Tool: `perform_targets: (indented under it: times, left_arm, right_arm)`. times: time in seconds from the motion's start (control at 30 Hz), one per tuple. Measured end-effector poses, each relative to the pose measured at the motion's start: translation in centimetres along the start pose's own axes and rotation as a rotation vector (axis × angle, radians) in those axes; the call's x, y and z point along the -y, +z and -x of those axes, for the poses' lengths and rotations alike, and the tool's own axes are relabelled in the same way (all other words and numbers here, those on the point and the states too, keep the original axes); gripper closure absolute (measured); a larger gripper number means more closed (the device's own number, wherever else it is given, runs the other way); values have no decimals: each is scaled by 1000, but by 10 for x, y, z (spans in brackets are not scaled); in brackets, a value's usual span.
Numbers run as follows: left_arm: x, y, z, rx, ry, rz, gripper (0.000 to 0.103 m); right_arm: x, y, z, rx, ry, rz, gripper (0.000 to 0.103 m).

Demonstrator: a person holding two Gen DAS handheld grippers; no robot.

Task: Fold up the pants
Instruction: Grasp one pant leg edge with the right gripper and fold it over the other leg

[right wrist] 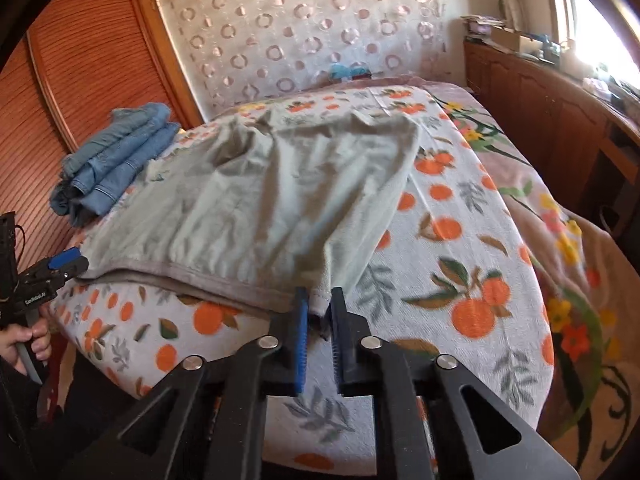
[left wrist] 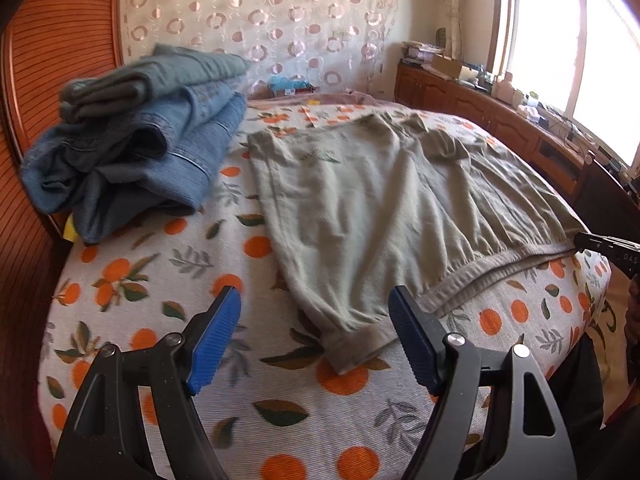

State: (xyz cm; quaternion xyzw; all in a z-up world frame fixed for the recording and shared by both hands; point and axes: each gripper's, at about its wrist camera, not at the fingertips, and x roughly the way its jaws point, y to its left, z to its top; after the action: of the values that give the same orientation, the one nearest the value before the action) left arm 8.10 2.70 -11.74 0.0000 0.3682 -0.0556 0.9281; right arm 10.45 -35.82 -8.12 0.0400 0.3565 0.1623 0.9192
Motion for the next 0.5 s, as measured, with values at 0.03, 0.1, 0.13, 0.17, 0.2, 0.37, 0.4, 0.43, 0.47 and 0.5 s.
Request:
perform_targets:
  times: [0.03,0.1,0.13,0.17,0.2,0.37,0.4,0.43,0.47,0.5]
  left_arm:
    - [-3,1,2,4,7,2,26]
    - [-9,4,7,12,20,9,26]
    - [-12,5,10,17,26,14,26]
    - [-15,6,12,21,30,19,26]
    - [-19,7,15,27,36,25,26]
    - [-31,9,26,49,57,42,26]
    - [-34,9,28,52,62,46,26]
    - [-35,9,30,54,66,50,26]
    - [-38,8,32,56,73,54,26]
    - [-40,8,33,58,78,57,26]
  right_arm:
    - [-2,6,2,16,8,8,95]
    - [-9,18,5,42,32,22,96]
    - [-13,26,6,57,42,35,96]
    - [-20,34,7,72,52,54,96]
    - [-27,41,6,85,63,69,96]
    - [-81,78,-6,125,169,171,96]
    - [-93,83,-10,126,194,193,96]
    - [-109,88,-15,125,224,217,96]
    - [-125,91,-20,124,256,242,96]
    - [-141,93,-26,118,285,265,96]
